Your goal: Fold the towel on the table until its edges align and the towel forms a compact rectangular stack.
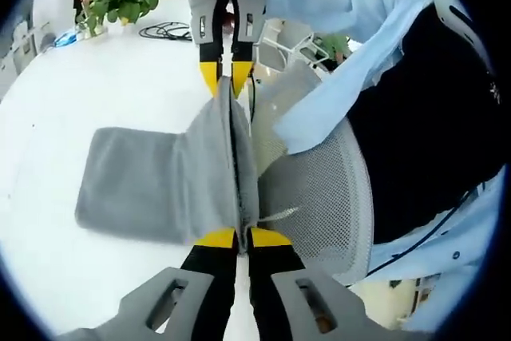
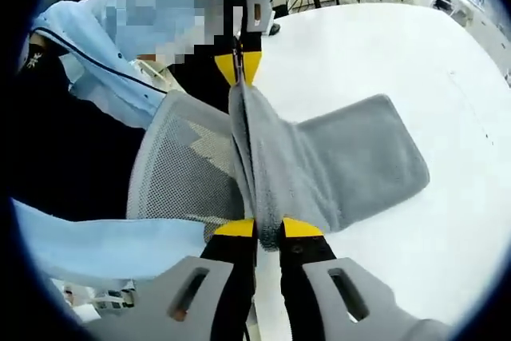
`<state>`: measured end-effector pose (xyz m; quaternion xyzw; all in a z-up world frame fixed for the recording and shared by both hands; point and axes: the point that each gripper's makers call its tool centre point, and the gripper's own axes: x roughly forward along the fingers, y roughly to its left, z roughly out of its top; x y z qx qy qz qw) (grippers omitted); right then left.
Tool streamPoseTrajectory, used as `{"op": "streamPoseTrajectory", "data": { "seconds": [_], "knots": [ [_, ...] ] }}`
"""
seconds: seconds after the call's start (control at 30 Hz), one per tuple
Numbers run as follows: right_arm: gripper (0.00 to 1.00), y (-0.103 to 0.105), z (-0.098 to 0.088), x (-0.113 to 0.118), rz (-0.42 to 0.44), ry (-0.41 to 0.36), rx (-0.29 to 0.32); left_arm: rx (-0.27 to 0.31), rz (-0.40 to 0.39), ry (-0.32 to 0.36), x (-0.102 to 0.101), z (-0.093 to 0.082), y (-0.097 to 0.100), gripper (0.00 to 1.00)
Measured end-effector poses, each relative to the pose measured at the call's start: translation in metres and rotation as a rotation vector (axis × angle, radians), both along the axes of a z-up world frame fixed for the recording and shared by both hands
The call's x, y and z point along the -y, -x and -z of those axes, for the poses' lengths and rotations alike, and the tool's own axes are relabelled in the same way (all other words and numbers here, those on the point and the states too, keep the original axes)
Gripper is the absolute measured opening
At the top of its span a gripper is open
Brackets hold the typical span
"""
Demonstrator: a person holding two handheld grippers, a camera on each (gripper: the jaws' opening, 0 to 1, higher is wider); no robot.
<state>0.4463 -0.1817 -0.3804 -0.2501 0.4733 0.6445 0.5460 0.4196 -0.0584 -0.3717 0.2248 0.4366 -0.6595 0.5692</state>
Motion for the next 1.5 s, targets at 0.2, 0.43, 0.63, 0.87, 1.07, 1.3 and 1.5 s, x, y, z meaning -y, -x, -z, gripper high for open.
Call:
{"op": "streamPoseTrajectory", "data": {
  "seconds": [0.2, 0.43, 0.63, 0.87, 1.07, 1.3, 1.5],
  "knots": [
    [0.08, -0.014, -0.008, -0.002, 0.014, -0.006, 0.015, 0.022, -0.019, 0.005, -0.009, -0.008, -0.025, 0.03],
    [0.08, -0.038, -0.013, -0.005, 0.070, -0.010, 0.003, 0.016, -0.034, 0.003, -0.011, -0.010, -0.043, 0.03],
    [0.08, -0.054, -0.011, -0.004, 0.115, -0.013, -0.015, 0.010, -0.062, 0.008, -0.012, -0.011, -0.062, 0.03],
    [0.08, -0.068, -0.012, -0.002, 0.171, -0.012, -0.059, 0.000, -0.088, 0.023, -0.009, -0.015, -0.078, 0.04],
    [0.08, -0.079, -0.012, -0.006, 0.231, -0.018, -0.106, -0.003, -0.121, 0.020, -0.012, -0.013, -0.094, 0.04],
    [0.08, -0.096, -0.006, -0.010, 0.290, -0.025, -0.145, 0.001, -0.168, 0.038, -0.015, -0.009, -0.114, 0.04],
    [0.08, -0.112, 0.006, -0.015, 0.344, -0.009, -0.138, 0.033, -0.224, 0.026, -0.017, 0.006, -0.136, 0.04]
  ]
}}
